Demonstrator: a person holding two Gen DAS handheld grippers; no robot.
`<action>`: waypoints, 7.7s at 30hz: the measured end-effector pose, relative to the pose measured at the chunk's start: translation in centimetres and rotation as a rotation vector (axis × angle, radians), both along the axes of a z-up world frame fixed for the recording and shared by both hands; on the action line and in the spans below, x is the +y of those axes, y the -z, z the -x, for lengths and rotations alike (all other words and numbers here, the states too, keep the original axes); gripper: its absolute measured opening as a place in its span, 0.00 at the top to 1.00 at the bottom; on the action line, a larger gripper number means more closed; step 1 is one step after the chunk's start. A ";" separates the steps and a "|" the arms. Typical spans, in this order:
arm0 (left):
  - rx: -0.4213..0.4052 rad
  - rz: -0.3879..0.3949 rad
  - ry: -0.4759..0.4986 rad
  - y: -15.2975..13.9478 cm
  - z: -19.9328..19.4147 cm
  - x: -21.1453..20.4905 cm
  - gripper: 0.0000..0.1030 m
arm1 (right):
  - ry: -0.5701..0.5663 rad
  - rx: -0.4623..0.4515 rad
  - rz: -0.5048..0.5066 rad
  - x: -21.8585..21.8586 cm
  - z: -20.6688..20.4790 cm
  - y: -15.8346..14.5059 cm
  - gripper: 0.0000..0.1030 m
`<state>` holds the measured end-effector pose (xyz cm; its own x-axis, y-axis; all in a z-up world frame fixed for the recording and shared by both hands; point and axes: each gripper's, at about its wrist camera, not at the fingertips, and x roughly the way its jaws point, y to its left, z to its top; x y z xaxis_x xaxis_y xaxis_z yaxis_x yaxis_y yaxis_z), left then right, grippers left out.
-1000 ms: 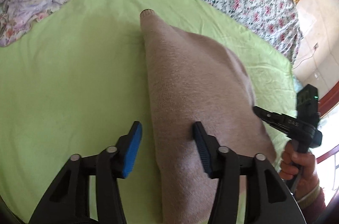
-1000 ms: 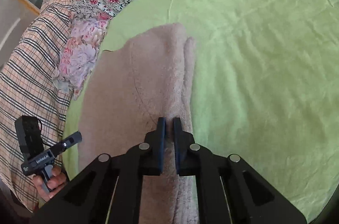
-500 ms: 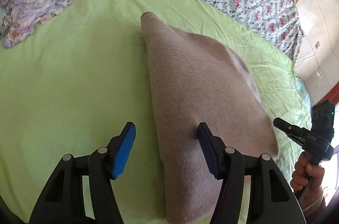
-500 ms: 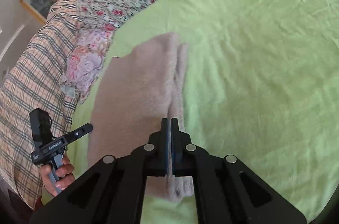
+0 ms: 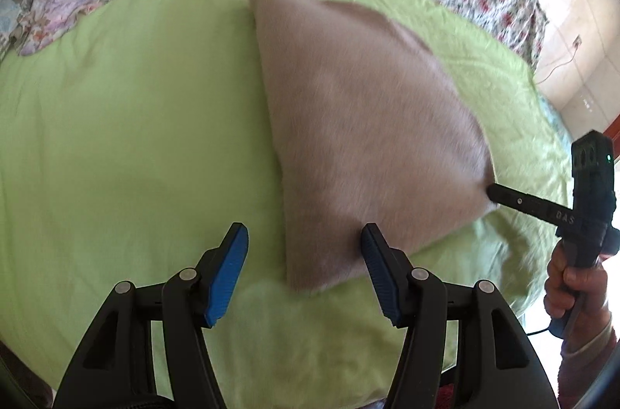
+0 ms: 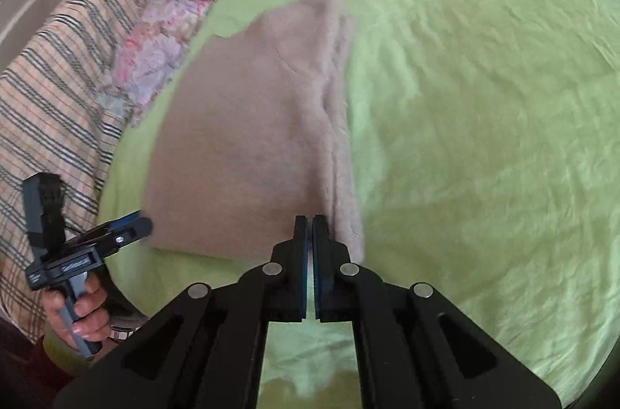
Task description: Fold small clothes
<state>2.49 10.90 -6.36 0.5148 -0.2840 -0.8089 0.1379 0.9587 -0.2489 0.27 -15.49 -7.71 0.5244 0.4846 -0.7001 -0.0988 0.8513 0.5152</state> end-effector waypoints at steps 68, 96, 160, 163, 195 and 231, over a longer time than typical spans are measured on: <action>-0.126 -0.325 -0.117 -4.9 2.6 -2.6 0.17 | -0.119 -0.191 0.248 6.1 3.9 -5.6 0.17; -0.133 -0.279 -0.124 -6.2 -1.6 -2.4 0.09 | -0.082 -0.167 0.201 6.2 -1.4 -7.3 0.16; -0.122 -0.315 -0.100 -6.0 -2.1 -3.9 0.08 | -0.129 -0.128 0.222 6.3 -2.9 -6.9 0.15; -0.124 -0.314 -0.100 -6.1 -2.2 -3.9 0.08 | -0.128 -0.130 0.222 6.3 -3.0 -7.0 0.15; -0.122 -0.316 -0.111 -6.2 -3.2 -3.8 0.08 | -0.125 -0.139 0.221 6.7 -3.4 -7.9 0.15; -0.113 -0.320 -0.115 -6.0 -5.5 -4.1 0.08 | -0.113 -0.138 0.208 5.4 -5.4 -7.6 0.15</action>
